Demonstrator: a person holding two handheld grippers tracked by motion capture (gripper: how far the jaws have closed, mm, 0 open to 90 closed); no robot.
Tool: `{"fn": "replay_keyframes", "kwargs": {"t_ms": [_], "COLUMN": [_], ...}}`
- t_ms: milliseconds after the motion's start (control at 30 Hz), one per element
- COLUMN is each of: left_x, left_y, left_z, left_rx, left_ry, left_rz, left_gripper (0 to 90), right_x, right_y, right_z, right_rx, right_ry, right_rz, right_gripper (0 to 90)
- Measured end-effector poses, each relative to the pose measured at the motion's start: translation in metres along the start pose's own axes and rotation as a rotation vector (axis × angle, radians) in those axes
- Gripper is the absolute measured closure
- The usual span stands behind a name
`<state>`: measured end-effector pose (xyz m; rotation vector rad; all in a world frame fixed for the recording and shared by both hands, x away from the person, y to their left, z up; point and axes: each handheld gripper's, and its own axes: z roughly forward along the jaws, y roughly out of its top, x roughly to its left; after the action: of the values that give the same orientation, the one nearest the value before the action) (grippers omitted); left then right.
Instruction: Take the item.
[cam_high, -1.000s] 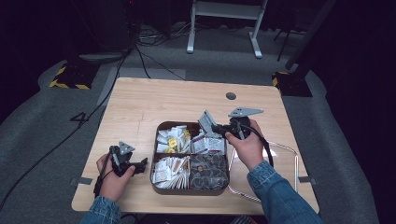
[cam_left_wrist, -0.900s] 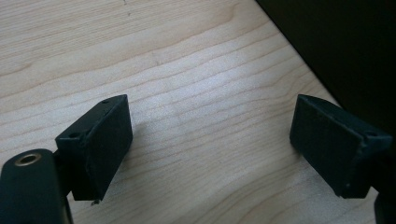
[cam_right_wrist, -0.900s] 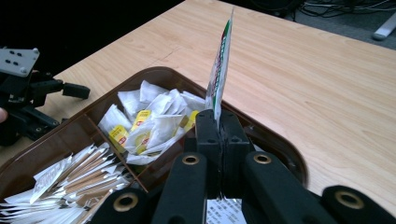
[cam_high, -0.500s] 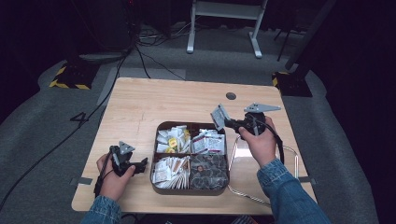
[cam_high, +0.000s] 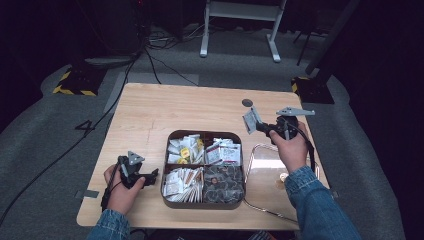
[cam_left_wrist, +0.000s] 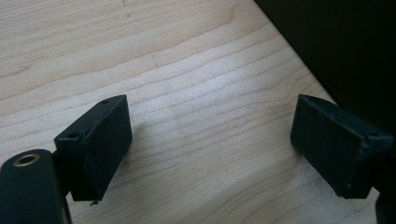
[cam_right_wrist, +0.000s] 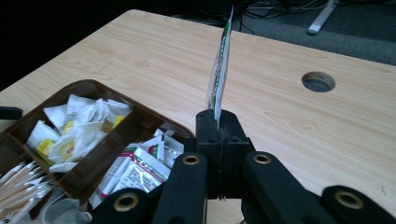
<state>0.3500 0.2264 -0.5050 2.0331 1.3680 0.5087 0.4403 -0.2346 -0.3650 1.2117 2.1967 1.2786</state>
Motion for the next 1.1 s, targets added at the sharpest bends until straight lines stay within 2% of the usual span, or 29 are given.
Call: {"fn": "replay_keyframes", "kwargs": {"t_ms": [167,200,300,433,667,1100], "left_x": [0.0,0.0,0.0,0.0,0.0,-0.001], "left_y": [0.0,0.0,0.0,0.0,0.0,0.002], "left_z": [0.0,0.0,0.0,0.0,0.0,0.002], "left_rx": [-0.001,0.0,0.003,0.003,0.002,-0.001], "left_ry": [0.0,0.0,-0.003,-0.002,-0.003,0.001], "left_rz": [0.0,0.0,0.002,0.001,0.001,0.0], "left_gripper": [13.1,13.1,13.1,13.1,13.1,12.8], "right_x": [-0.008,-0.012,-0.015,-0.021,-0.036,-0.043], "right_y": [-0.002,-0.003,-0.005,-0.008,-0.019,-0.036], "right_z": [0.004,0.008,0.015,0.023,0.042,0.066], "right_rx": [0.007,0.027,0.042,0.055,0.108,0.178], "right_ry": [-0.015,-0.027,-0.036,-0.046,-0.076,-0.094], "right_rz": [0.019,0.013,0.013,0.029,0.066,0.083], "right_gripper": [89.8,89.8,89.8,89.8,89.8,89.8]}}
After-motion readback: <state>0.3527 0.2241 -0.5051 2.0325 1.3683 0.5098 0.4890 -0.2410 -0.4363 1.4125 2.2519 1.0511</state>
